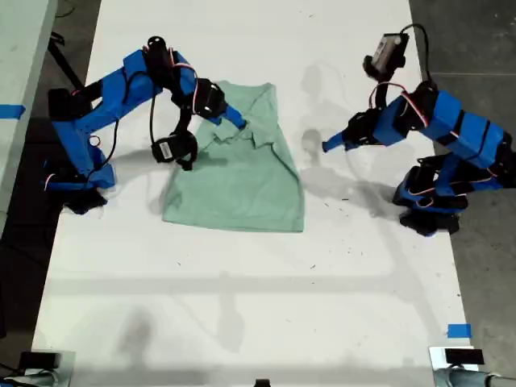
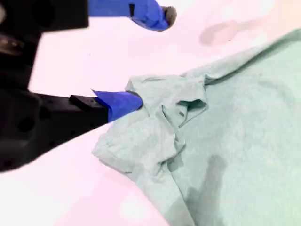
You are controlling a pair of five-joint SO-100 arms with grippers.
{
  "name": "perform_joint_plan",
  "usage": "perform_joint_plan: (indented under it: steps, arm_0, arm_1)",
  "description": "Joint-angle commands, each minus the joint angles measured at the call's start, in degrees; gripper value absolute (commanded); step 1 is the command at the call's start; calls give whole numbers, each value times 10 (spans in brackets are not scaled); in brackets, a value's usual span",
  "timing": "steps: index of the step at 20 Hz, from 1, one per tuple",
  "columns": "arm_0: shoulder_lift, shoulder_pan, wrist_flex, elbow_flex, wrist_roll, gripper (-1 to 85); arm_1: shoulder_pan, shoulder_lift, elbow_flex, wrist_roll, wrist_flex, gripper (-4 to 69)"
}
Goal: Fold t-shirt
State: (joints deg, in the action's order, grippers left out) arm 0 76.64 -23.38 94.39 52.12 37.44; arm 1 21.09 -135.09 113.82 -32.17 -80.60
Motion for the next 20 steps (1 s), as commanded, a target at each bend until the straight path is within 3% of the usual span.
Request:
perform_joint_plan:
  steps: [1,8,20]
  arm_0:
    - [83,53,-8,59,-11,283]
    - [278,105,-194,410,-62,281]
    - [293,113,-221,457,-85,272]
  arm_1:
    - [-53,-7,28,5,57,280]
    - [-135,67,131,31,185,296]
    - [-194,306,125,88,364,277]
